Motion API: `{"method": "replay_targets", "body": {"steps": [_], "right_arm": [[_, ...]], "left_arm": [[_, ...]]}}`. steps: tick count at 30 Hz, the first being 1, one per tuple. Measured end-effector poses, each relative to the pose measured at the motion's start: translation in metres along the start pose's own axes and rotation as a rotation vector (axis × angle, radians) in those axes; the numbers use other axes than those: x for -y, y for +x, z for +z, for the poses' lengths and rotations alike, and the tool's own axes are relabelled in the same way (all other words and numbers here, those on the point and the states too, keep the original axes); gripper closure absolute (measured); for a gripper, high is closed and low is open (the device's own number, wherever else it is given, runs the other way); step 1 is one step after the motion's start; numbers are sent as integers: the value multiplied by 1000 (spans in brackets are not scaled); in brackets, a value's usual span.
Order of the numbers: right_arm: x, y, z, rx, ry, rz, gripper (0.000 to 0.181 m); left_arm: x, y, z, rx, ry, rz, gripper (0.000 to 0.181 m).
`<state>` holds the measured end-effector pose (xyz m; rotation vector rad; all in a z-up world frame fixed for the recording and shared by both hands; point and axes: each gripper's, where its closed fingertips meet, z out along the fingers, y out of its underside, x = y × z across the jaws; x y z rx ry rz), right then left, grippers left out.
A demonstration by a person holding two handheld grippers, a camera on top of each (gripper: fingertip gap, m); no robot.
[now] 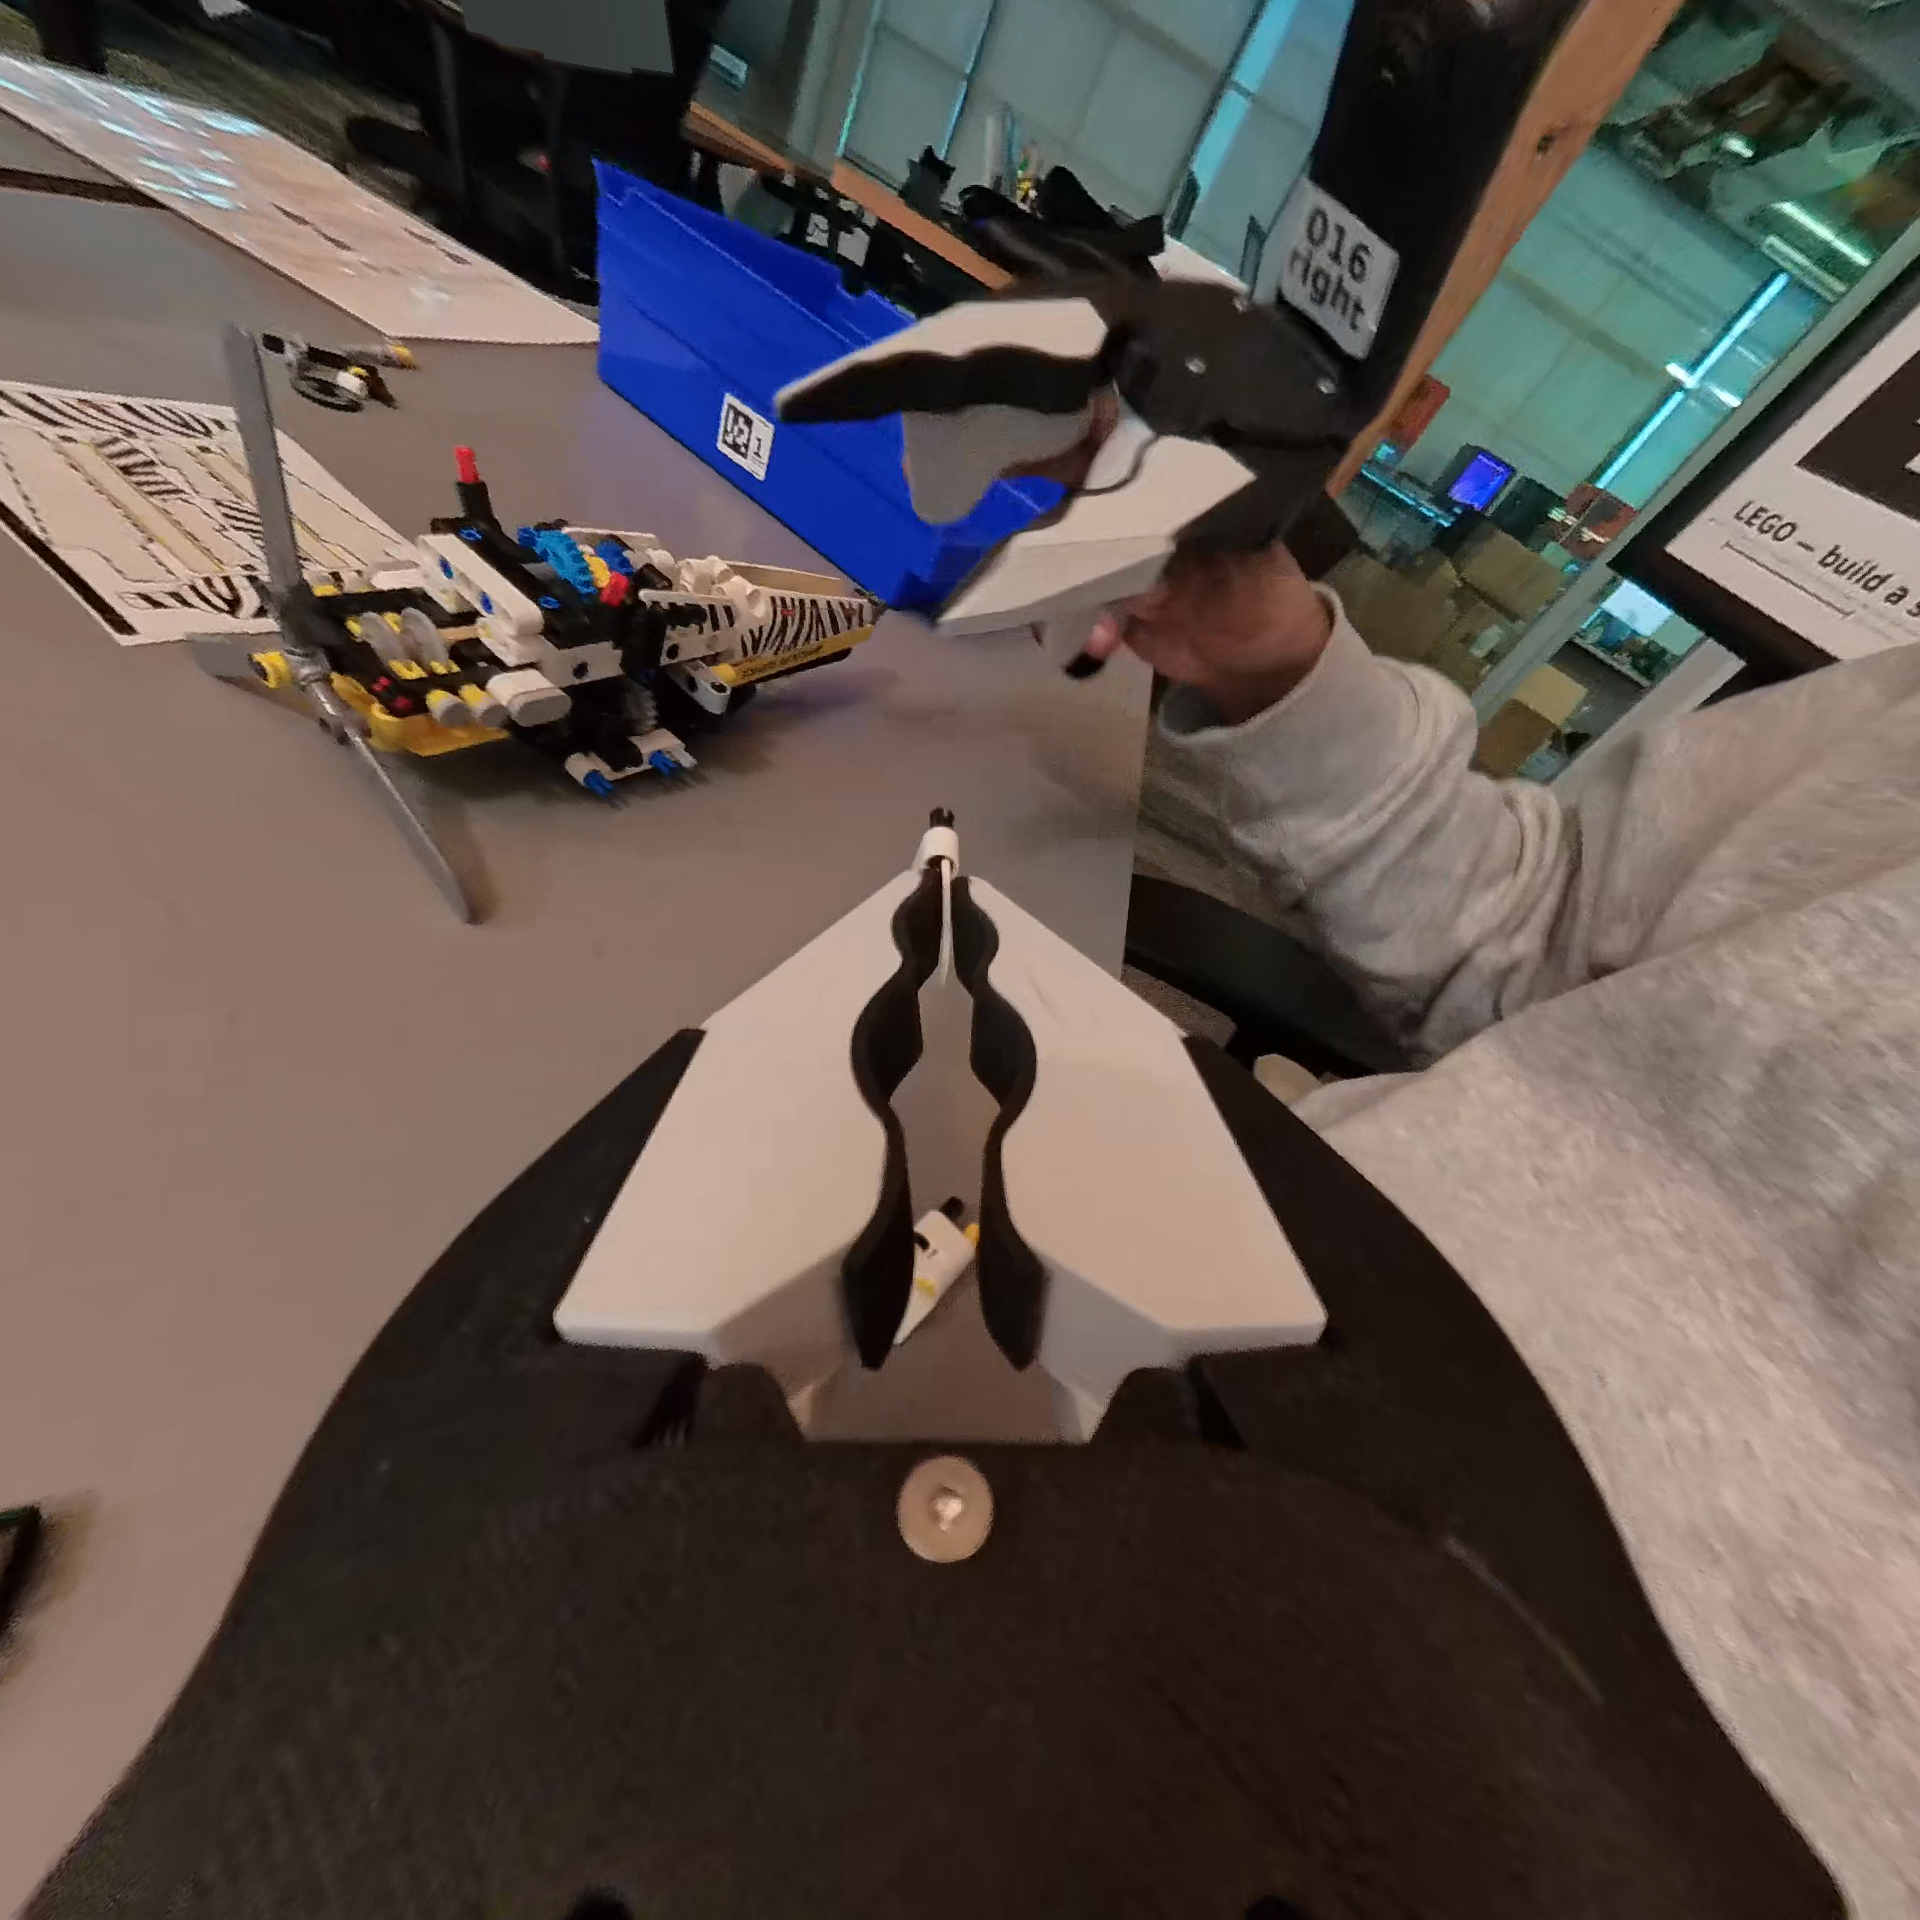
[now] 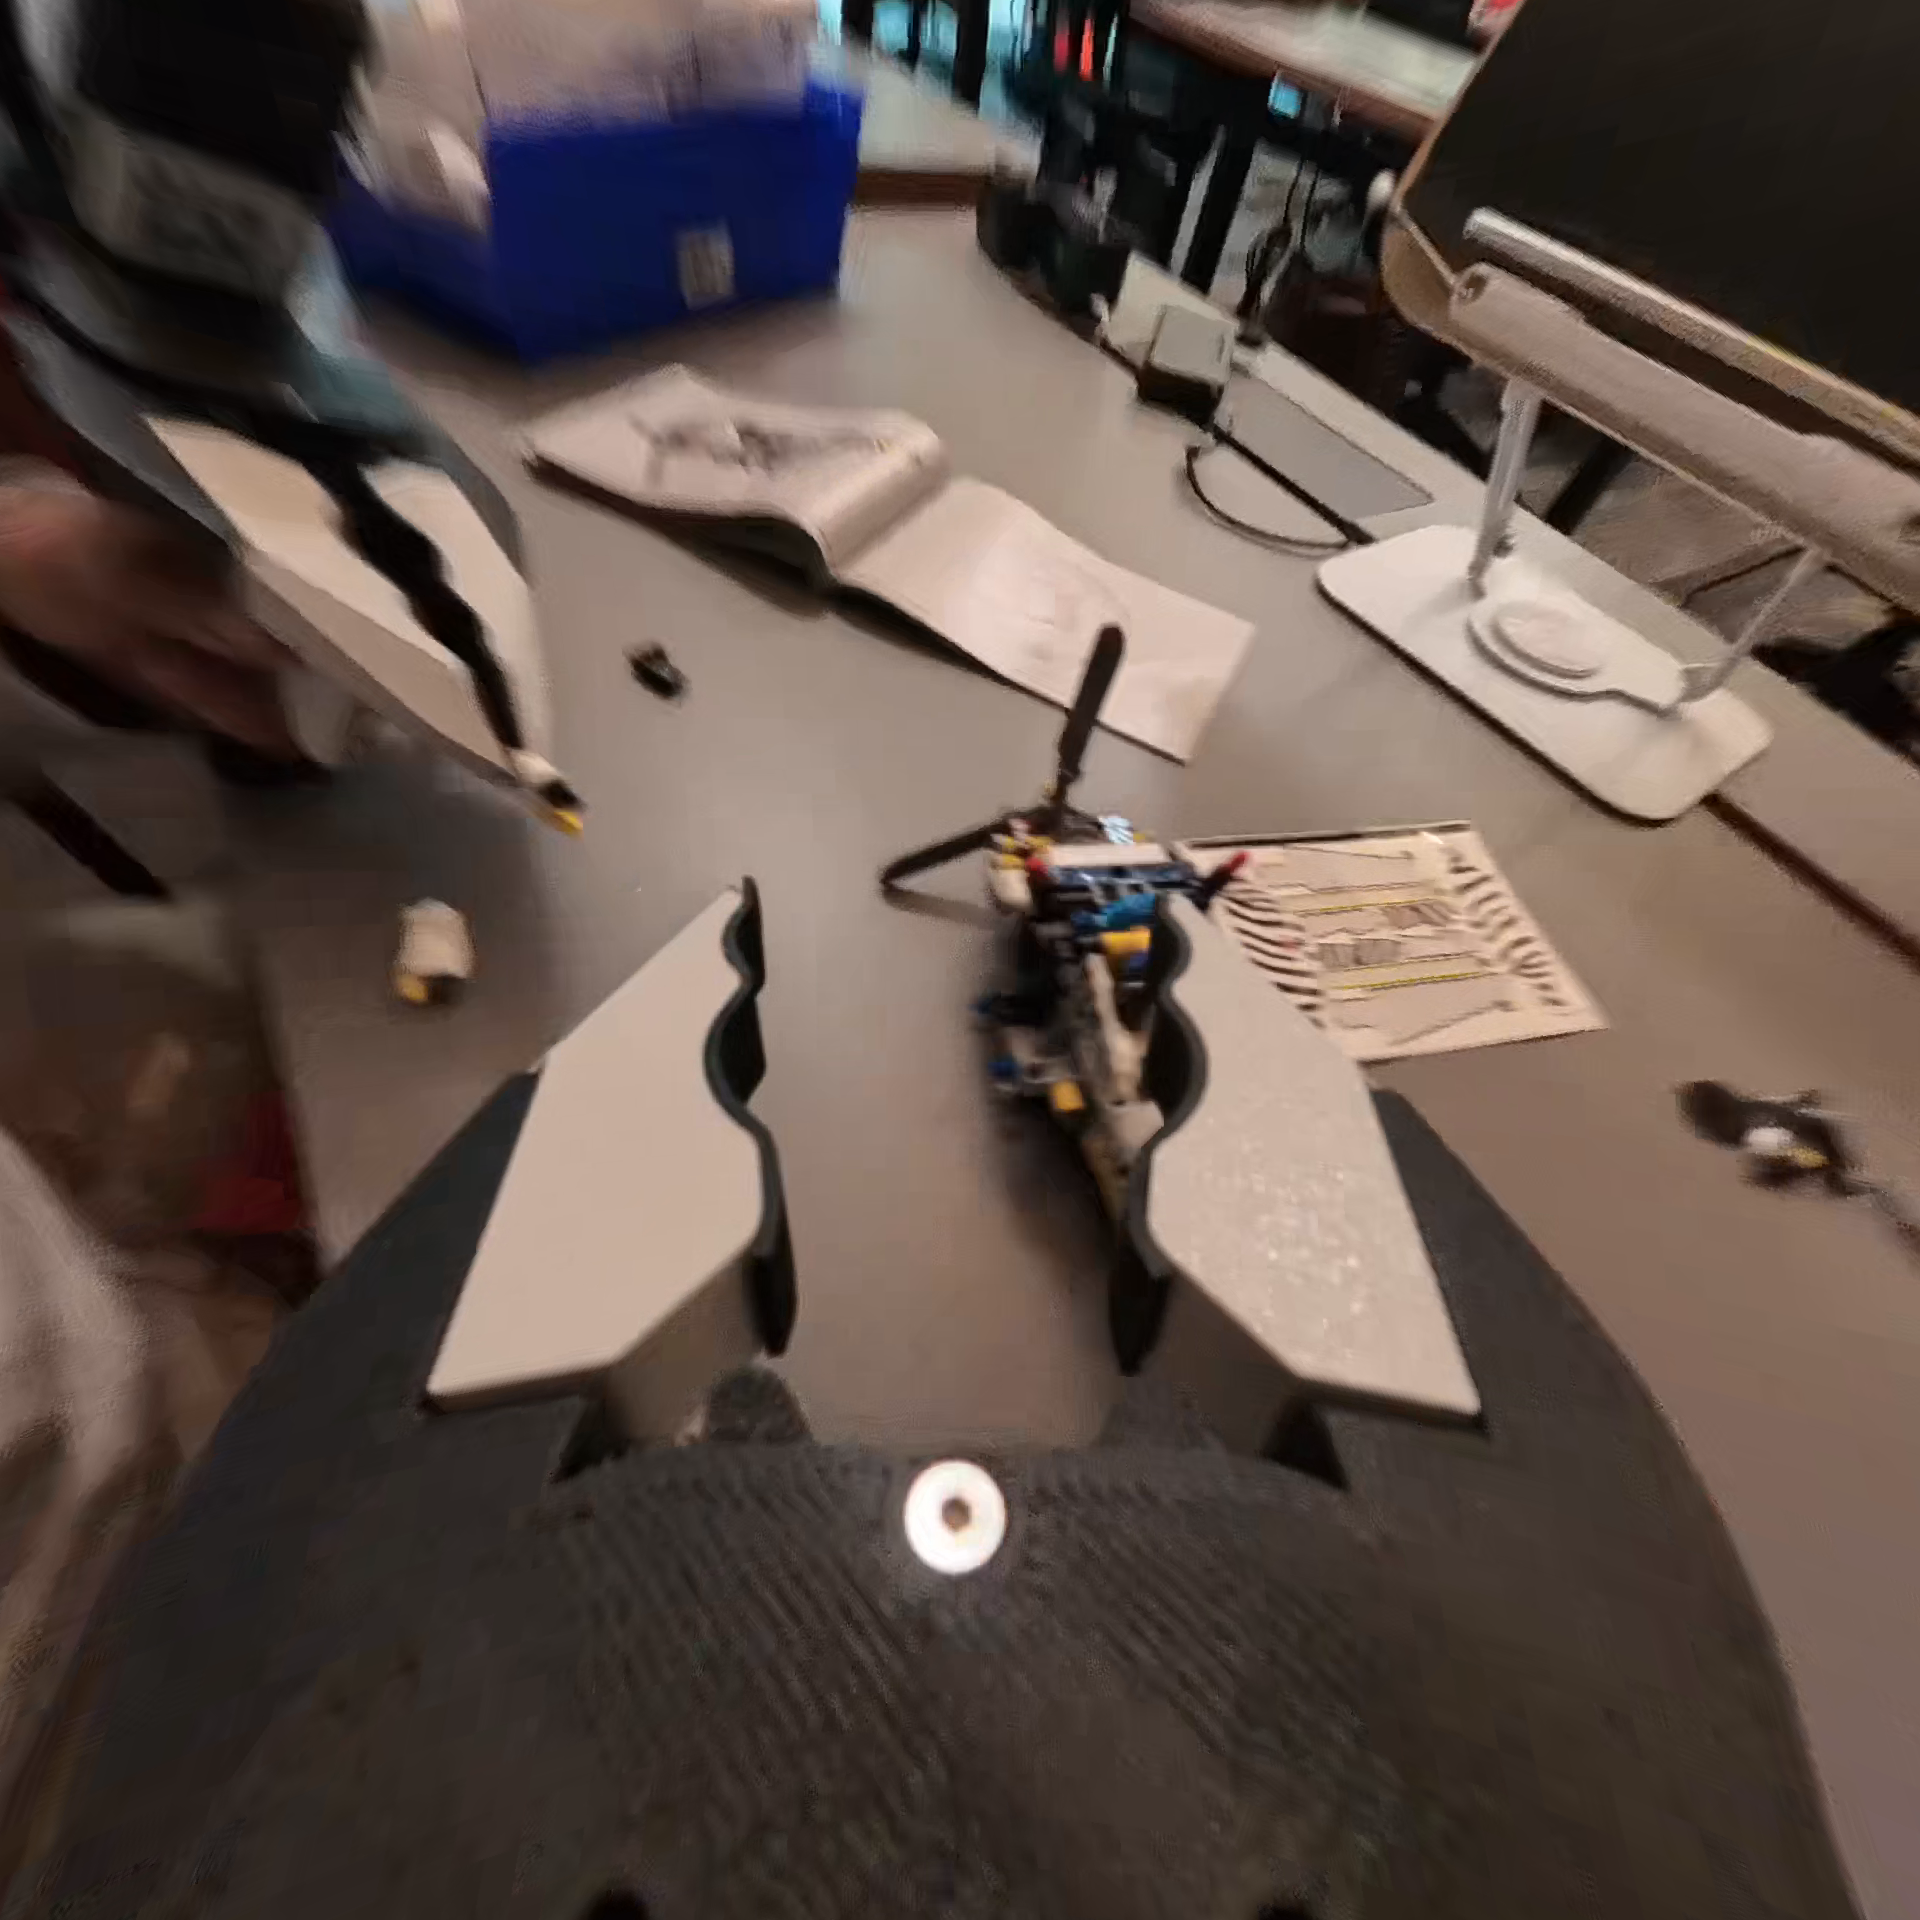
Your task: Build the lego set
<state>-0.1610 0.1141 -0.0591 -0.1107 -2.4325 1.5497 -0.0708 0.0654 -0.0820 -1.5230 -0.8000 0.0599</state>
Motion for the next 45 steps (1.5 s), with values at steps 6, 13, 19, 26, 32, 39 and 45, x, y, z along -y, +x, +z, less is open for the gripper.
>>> {"method": "replay_targets", "body": {"steps": [6, 13, 19, 26, 32, 39, 45], "right_arm": [[-36, 34, 47, 150, -312, -87, 110], [-57, 38, 58, 243, -451, -149, 131], [-52, 2, 50, 448, -365, -162, 133], [-52, -45, 27, 622, -308, -263, 133], [-52, -76, 12, 705, -309, -310, 133], [-51, -91, 8, 753, -298, -312, 133], [-51, -91, 8, 756, -294, -315, 133]], "left_arm": [[-1, -9, -5, 56, -21, 20, 181], [0, -25, -10, 186, -66, 75, 181], [15, -25, 1, 297, -139, 106, 181], [-18, -9, 18, 435, -372, 211, 181], [-32, 12, 18, 408, -424, 160, 181], [-42, 22, 11, 384, -466, 115, 181], [-42, 22, 12, 370, -460, 107, 181]]}}
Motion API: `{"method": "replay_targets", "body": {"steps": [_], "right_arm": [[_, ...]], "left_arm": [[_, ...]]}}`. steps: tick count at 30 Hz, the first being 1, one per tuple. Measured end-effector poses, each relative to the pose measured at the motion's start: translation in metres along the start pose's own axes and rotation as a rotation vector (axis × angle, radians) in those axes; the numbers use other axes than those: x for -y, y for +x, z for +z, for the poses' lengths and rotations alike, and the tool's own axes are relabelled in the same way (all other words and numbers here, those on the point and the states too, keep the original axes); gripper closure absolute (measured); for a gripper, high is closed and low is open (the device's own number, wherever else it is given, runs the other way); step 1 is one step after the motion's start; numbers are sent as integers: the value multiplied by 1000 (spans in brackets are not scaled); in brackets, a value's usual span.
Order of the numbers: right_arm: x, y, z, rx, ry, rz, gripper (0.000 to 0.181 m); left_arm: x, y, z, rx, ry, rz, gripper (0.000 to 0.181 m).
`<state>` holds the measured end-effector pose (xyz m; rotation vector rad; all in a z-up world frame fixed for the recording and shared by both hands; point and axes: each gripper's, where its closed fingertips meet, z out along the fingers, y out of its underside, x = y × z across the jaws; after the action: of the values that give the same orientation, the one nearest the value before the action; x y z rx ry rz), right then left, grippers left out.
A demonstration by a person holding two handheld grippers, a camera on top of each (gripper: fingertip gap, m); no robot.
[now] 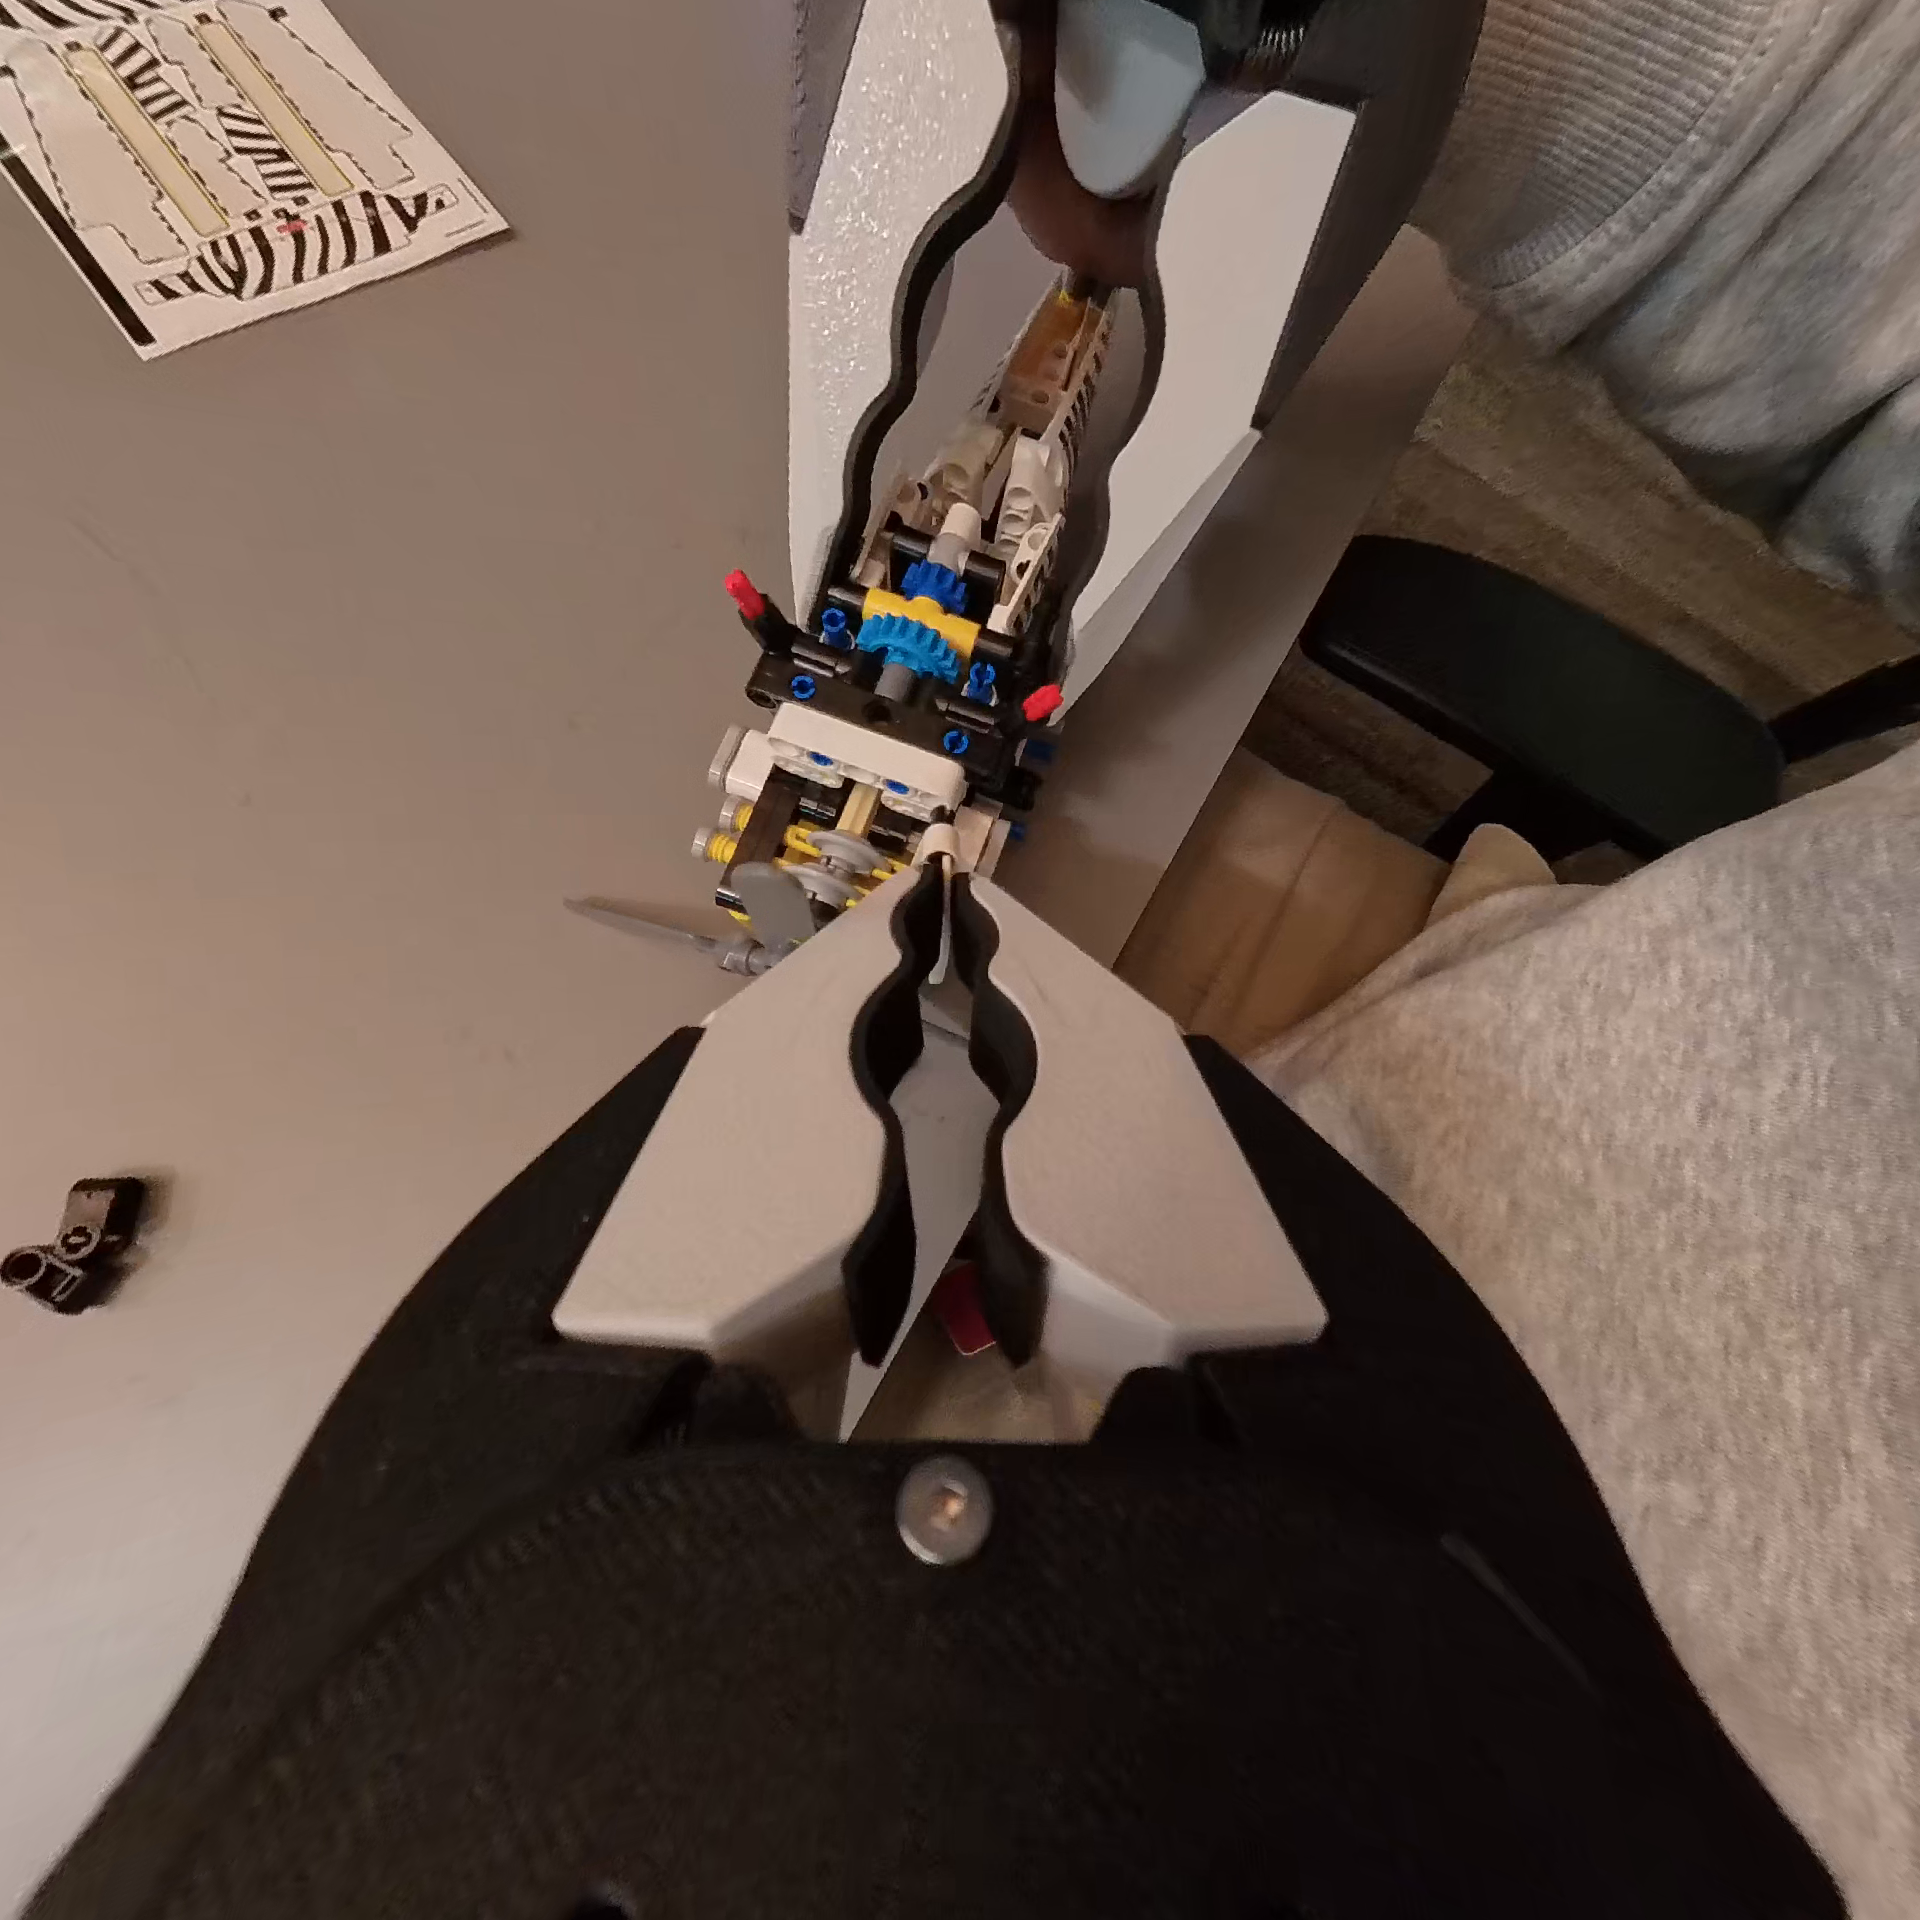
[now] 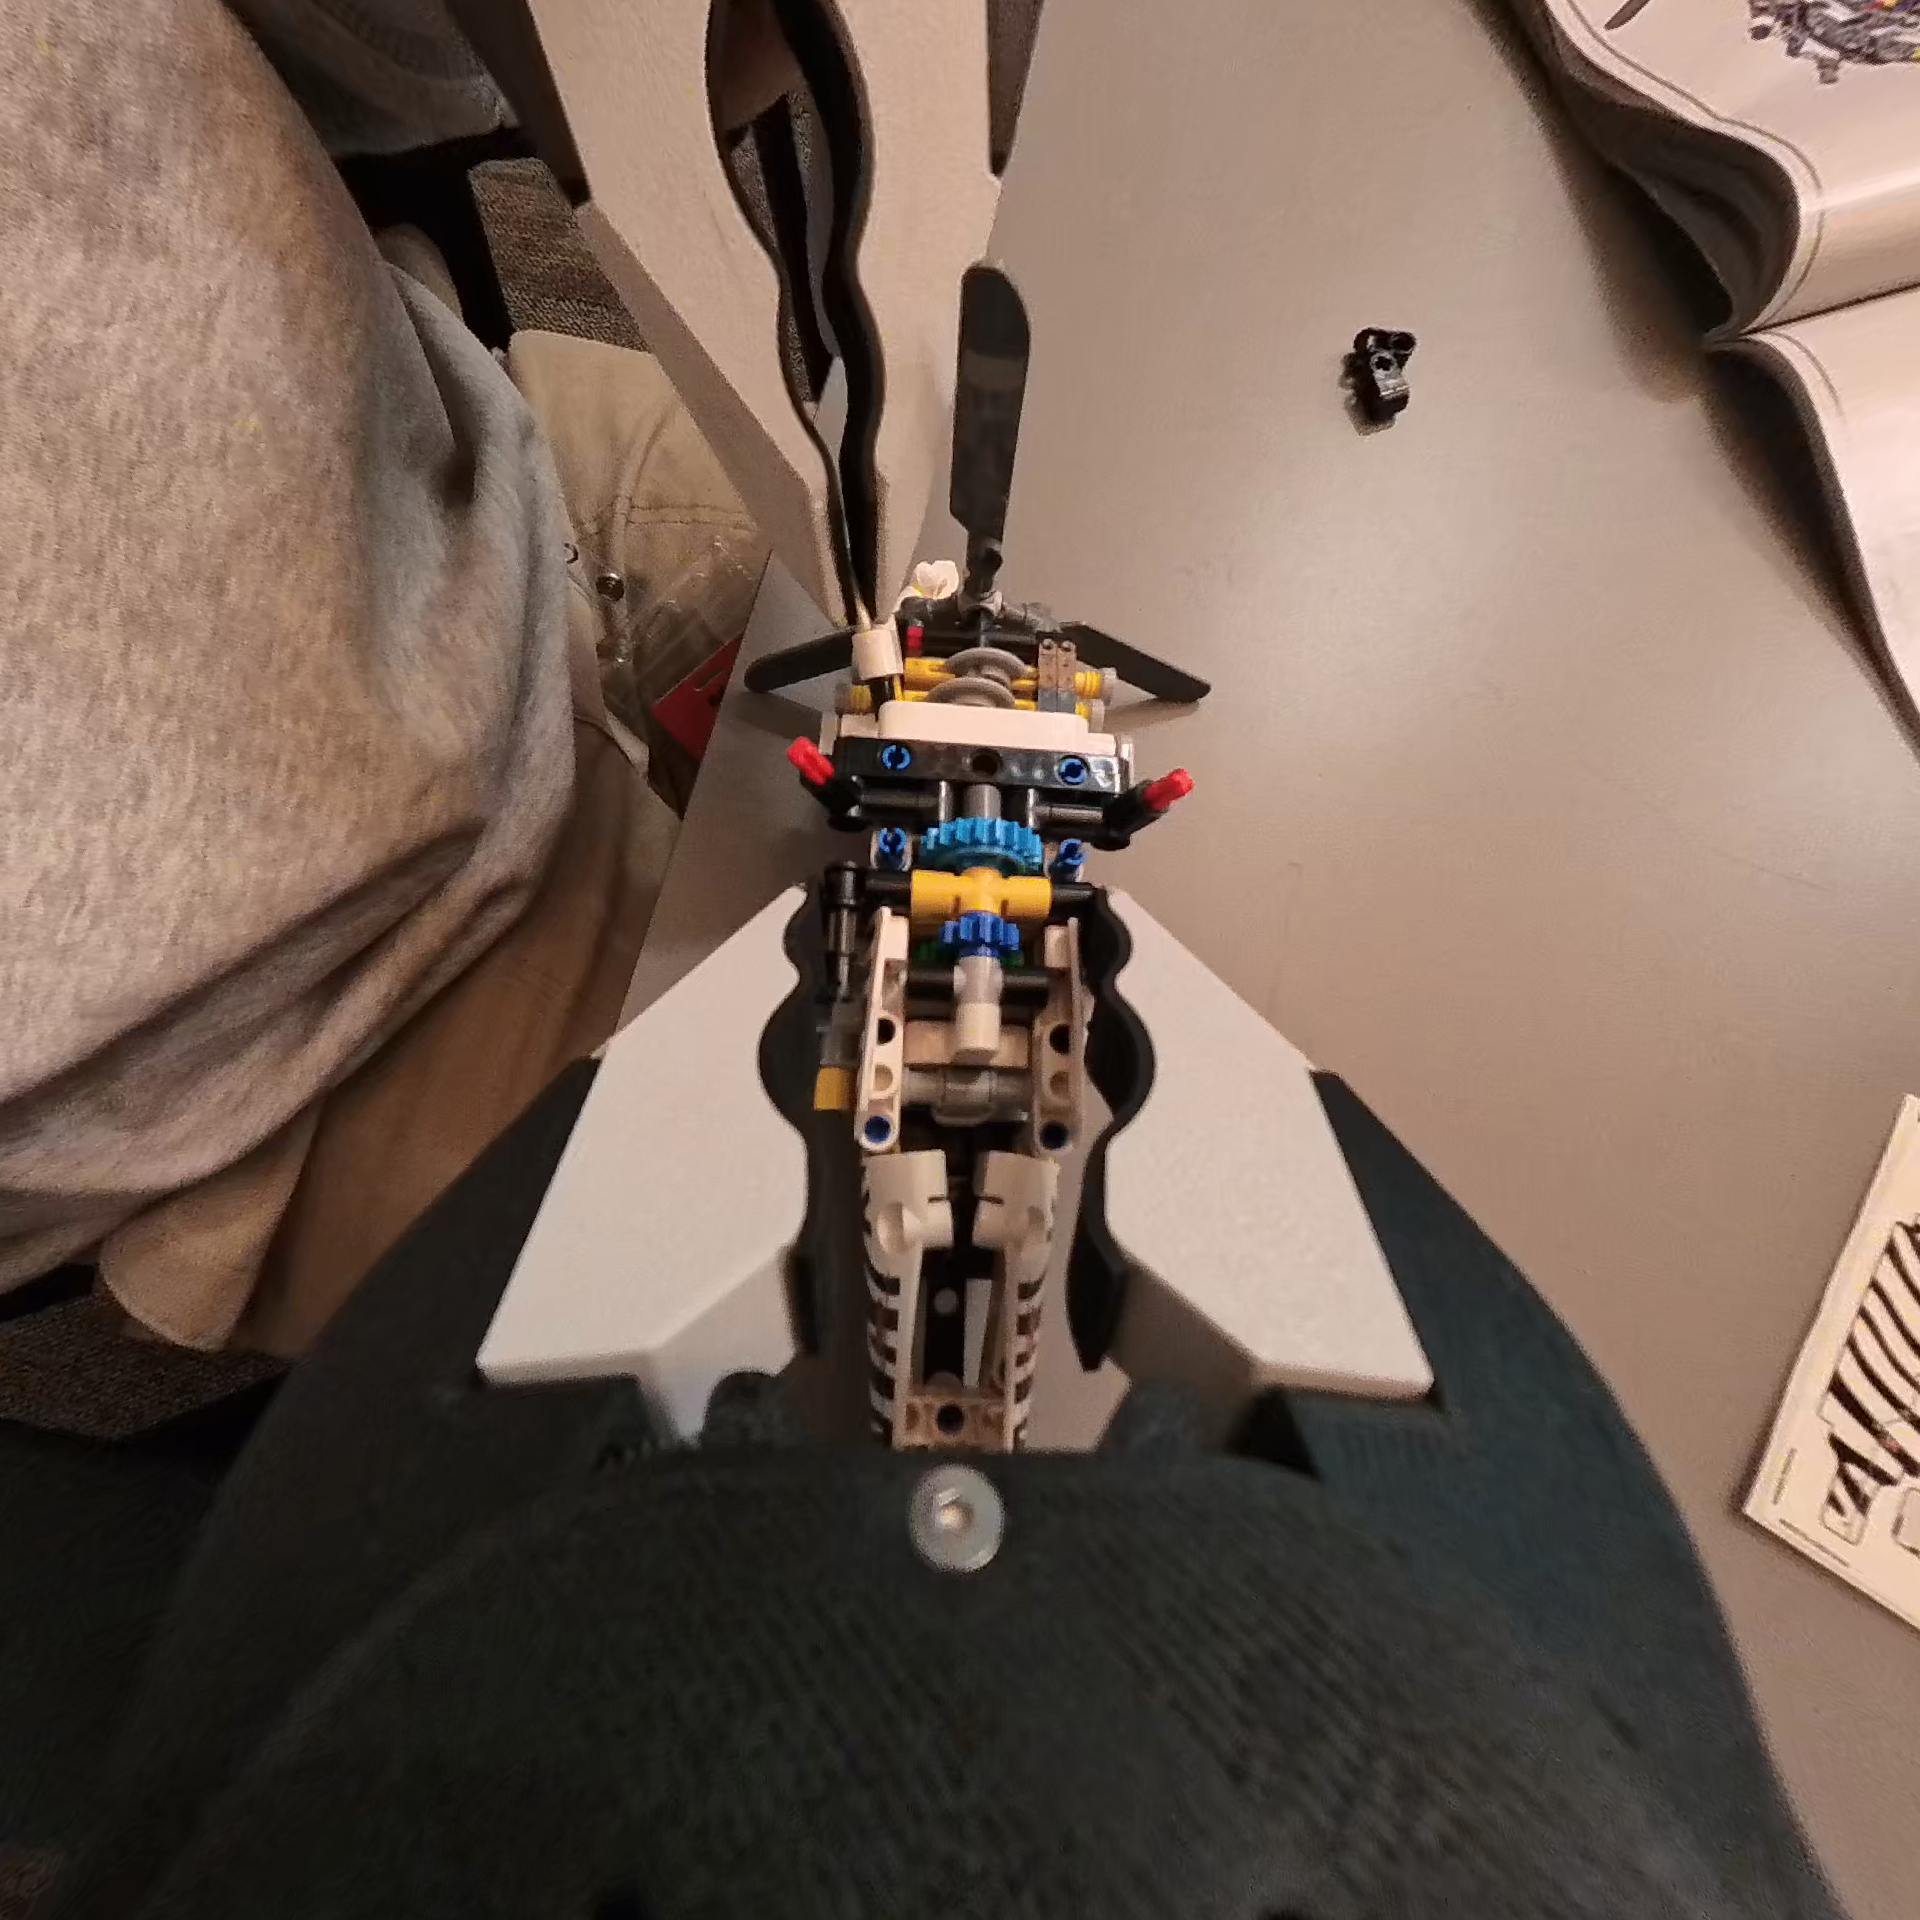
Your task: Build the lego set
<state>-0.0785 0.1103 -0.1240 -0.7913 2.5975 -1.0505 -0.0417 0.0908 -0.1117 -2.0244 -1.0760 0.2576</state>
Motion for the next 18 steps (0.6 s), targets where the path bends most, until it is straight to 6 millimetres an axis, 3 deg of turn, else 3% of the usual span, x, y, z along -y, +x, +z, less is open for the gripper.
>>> {"method": "replay_targets", "body": {"steps": [8, 13, 18], "right_arm": [[0, 1, 0, 10, 8, 5, 133], [0, 2, 0, 20, 30, 16, 133], [0, 3, 1, 24, 45, 21, 132]], "left_arm": [[2, 0, -2, -30, 33, -28, 181], [8, 1, -9, -84, 148, -90, 181], [3, -4, -5, -66, 174, -122, 181]]}}
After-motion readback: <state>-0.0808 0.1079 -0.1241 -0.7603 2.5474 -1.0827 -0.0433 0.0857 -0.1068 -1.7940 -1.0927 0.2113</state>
